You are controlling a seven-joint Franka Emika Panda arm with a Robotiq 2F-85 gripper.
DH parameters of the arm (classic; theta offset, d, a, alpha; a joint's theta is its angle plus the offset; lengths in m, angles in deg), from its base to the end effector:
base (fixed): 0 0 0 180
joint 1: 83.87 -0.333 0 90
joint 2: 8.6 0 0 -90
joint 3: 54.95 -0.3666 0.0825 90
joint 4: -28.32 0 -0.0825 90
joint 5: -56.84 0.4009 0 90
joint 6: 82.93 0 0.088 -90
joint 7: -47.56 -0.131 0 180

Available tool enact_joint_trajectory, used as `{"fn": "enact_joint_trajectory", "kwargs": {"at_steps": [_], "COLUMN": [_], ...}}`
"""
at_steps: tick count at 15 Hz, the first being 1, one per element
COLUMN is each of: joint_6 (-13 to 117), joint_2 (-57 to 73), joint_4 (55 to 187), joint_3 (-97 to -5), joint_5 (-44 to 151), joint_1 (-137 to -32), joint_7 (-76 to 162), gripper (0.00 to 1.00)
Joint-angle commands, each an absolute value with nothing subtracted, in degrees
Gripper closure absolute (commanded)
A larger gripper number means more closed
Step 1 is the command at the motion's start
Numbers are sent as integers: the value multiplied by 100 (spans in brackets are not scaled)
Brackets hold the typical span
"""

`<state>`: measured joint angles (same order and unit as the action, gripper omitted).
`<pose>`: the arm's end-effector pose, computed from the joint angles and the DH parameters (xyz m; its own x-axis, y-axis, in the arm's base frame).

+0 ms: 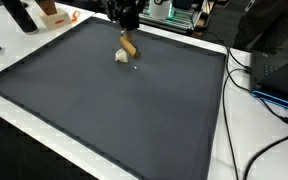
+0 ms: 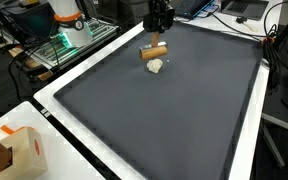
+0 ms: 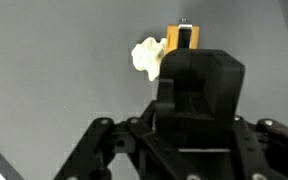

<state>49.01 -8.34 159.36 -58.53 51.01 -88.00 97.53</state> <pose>0.5251 0.0671 0.3668 0.4770 0.8773 -0.0527 0.8786 -0.4743 0.0555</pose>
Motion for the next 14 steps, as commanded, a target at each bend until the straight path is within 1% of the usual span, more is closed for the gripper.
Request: {"fn": "enact_joint_trajectory", "kwargs": {"at_steps": [1,14], "joint_6": [5183,5501], "joint_2": [-861,-613], "joint_4": [16095,16080], "joint_3": [-5805,-5746], "joint_5": [4988,4824], "joint_1": [-8721,-8611], "joint_7": [9859,9816], "gripper": [76,76]}}
